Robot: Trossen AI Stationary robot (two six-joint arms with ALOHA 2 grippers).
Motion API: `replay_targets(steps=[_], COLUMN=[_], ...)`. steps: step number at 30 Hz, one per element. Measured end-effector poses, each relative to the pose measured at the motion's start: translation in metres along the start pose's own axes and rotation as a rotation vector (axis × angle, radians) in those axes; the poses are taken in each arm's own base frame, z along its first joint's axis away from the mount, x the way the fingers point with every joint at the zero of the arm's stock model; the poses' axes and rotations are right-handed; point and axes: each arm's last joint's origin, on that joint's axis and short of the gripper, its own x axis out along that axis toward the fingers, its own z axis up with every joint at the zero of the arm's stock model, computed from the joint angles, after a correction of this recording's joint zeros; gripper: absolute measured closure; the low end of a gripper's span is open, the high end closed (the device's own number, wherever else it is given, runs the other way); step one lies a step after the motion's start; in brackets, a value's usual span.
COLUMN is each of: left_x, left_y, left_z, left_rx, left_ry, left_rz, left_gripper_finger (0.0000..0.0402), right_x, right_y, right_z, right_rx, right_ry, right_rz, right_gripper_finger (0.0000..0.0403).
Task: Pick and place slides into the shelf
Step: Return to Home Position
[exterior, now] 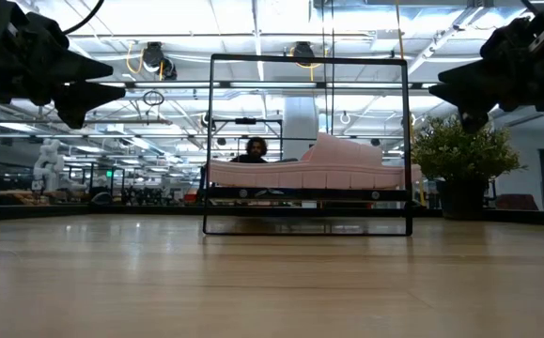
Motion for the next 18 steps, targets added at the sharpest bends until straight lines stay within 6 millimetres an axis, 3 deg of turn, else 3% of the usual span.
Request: replay_targets(steps=[18], left_x=[0.0], left_y=[-0.0001], left_z=[0.0002], left_rx=[-0.001], left_ry=[-0.001], left_rz=[-0.001], left_gripper_finger=[0.0192], right_x=[0.0], right_y=[-0.0001], right_z=[-0.0002], right_rx=[0.045], right_ry=[0.002], right_rz=[-0.002], right_gripper_finger=[0.0293])
